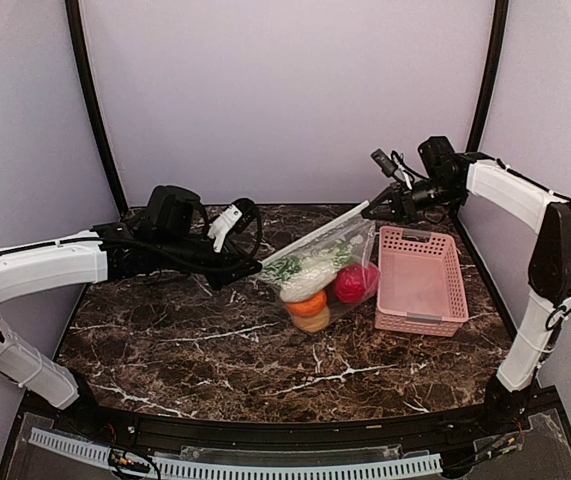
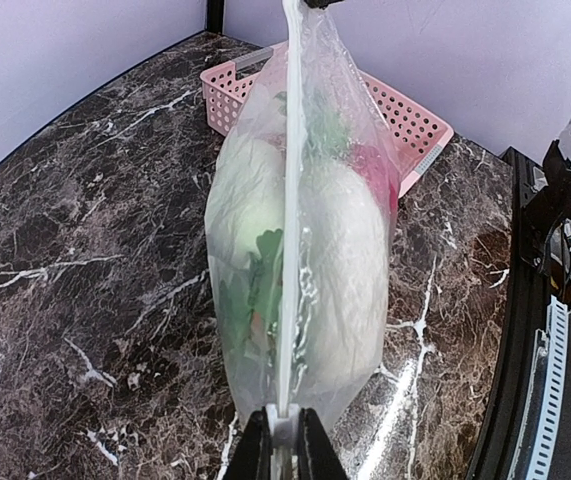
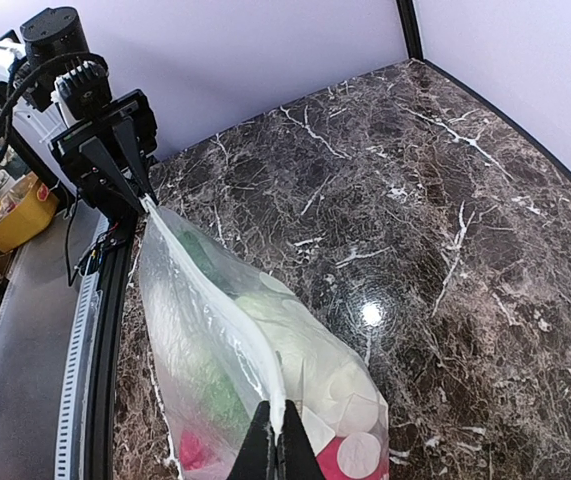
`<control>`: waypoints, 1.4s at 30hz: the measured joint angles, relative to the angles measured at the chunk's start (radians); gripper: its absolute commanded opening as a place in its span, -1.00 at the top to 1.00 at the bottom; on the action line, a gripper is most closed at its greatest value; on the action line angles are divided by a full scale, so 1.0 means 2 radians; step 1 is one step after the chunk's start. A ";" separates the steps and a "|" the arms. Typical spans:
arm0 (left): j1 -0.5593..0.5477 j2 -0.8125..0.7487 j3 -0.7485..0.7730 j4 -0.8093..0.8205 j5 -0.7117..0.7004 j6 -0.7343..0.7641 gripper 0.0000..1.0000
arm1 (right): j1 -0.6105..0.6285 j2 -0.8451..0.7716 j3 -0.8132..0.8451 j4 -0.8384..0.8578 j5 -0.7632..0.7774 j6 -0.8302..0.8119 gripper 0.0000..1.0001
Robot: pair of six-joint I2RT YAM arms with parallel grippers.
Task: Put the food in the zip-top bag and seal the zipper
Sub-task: Zip the zipper of the food storage bag, then place the zipper food storage bag at the center of the board.
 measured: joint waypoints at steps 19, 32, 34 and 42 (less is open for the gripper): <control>0.044 0.069 0.075 0.007 -0.017 0.007 0.98 | 0.009 0.068 0.132 0.011 0.012 0.029 1.00; 0.061 0.073 0.098 0.006 0.025 0.029 0.31 | 0.024 0.079 0.053 0.054 0.004 0.023 0.57; 0.061 0.073 0.076 0.006 0.052 0.023 0.18 | 0.031 0.078 0.008 0.045 -0.002 0.011 0.42; 0.059 0.019 -0.003 -0.028 0.122 0.026 -0.21 | 0.039 -0.003 -0.077 -0.046 0.004 -0.048 0.06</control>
